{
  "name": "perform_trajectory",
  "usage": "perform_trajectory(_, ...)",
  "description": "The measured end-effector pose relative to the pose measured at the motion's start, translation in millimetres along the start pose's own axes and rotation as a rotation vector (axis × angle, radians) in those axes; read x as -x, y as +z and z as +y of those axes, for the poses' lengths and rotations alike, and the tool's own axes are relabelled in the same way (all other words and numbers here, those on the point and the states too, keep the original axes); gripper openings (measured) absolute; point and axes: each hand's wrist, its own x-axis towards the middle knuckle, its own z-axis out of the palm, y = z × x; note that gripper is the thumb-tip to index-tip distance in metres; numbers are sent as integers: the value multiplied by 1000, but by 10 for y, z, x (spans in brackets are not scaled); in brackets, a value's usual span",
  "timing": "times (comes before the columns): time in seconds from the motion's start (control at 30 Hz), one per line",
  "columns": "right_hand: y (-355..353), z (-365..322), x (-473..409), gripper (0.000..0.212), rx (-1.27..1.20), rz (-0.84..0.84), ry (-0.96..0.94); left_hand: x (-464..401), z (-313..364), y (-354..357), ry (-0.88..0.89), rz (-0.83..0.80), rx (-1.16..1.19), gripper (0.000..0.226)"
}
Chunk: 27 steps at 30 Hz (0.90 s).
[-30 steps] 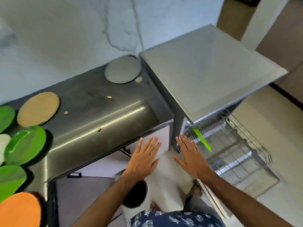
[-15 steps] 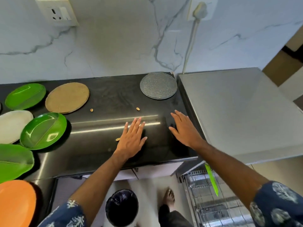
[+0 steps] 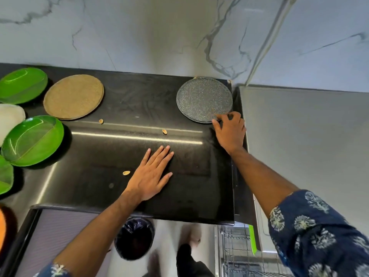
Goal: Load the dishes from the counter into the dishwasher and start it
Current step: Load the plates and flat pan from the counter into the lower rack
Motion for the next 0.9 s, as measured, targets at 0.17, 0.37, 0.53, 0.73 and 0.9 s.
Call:
perform_trajectory(0.17, 37, 117, 193, 26, -560, 113, 306, 2, 5, -23, -1, 9, 24, 66)
perform_trajectory(0.37, -144, 264, 253, 71, -883, 30, 672, -2, -3, -40, 0, 2, 73, 65)
perform_trajectory(0.53, -464, 340, 496, 21, -1240, 3, 851, 3, -12, -33, 22, 36, 84, 65)
perform_trajectory(0.73, -900, 564, 1316, 40, -1585, 31, 979, 10, 3, -10, 3, 46, 112, 62)
perform_trajectory(0.9, -1299, 876, 2318, 46, -1618, 186, 941, -164, 513, -179, 178, 142, 496, 39)
